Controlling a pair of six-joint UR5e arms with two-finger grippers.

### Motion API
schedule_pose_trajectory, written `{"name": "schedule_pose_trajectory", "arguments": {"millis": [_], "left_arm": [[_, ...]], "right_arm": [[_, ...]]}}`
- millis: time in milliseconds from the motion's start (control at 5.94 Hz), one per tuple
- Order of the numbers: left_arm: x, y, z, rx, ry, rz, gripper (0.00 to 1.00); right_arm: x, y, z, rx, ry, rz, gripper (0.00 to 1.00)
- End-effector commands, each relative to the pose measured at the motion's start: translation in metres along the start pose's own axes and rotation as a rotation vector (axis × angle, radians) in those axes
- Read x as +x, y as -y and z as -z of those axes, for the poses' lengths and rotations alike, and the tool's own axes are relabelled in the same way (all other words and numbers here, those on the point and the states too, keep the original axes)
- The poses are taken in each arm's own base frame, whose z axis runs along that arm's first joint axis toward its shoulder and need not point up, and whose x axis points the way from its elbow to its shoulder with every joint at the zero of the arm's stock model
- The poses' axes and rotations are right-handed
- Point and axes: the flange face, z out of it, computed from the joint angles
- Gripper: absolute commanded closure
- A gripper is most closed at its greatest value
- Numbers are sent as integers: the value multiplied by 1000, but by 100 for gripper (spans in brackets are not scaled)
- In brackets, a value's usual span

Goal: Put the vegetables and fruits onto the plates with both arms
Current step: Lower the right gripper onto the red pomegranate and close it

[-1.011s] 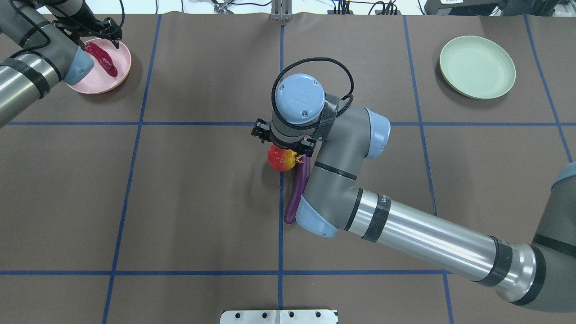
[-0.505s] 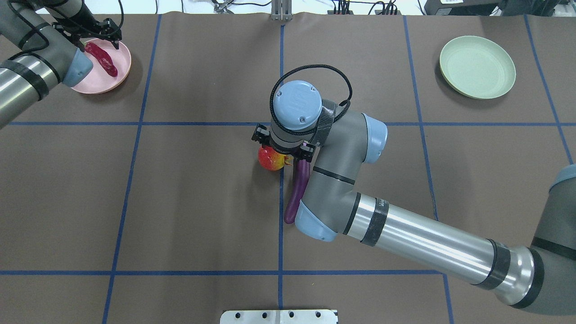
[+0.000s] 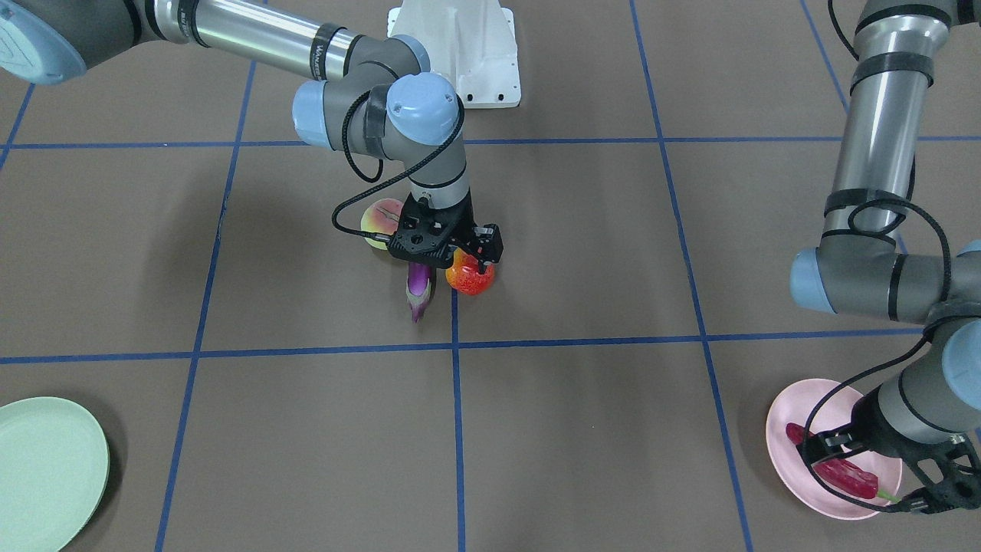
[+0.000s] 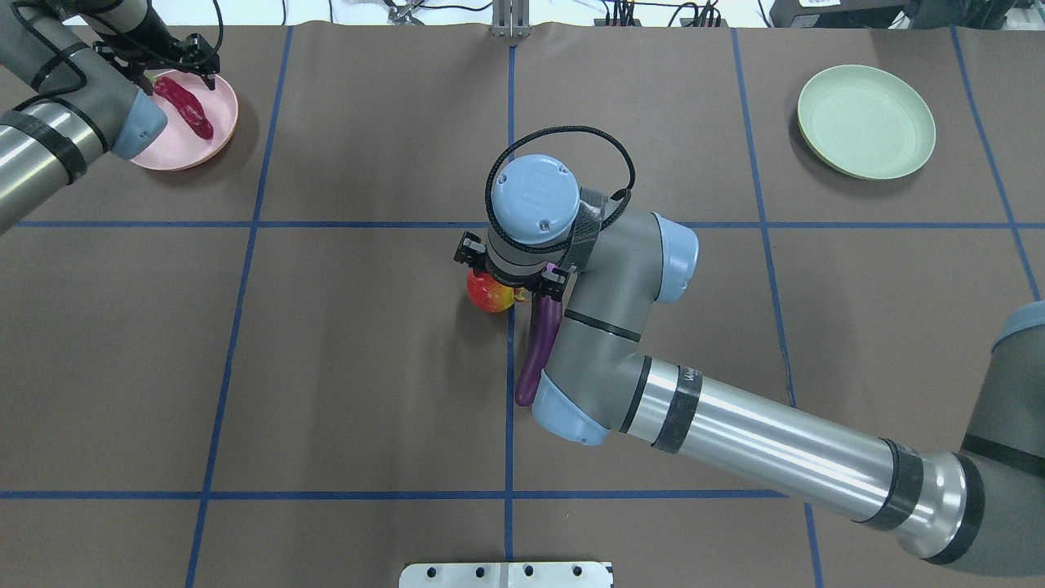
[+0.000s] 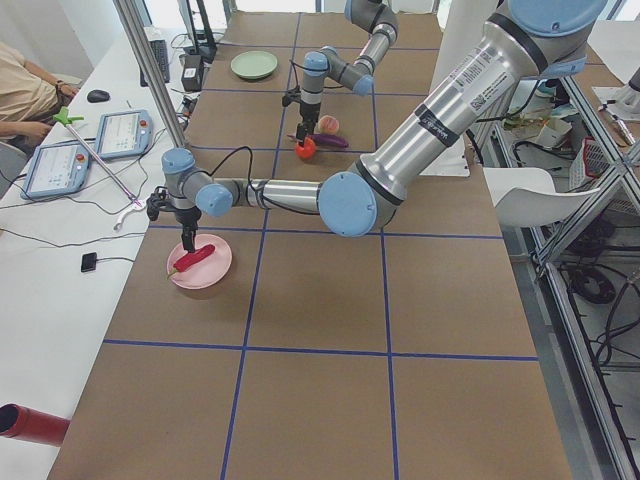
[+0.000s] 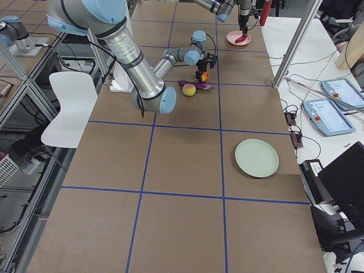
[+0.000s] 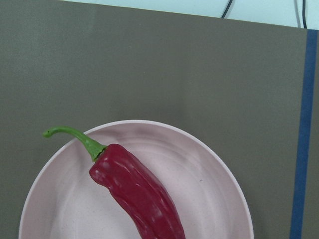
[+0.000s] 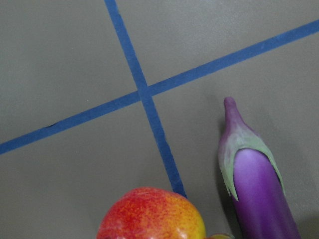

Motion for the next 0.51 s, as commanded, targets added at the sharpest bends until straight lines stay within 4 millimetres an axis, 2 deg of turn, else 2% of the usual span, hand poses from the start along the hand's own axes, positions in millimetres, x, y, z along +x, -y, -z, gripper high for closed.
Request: {"name": "schedule_pose_trajectory", "arguments": {"millis": [0, 337], "left_arm": [[-5, -7, 2, 8, -8, -1, 0], [-5, -9, 5, 12, -13, 23, 0]], "right_arm": [[-5, -1, 2, 0, 9, -52, 7], [-16, 1, 16, 3, 58, -66, 9]]}}
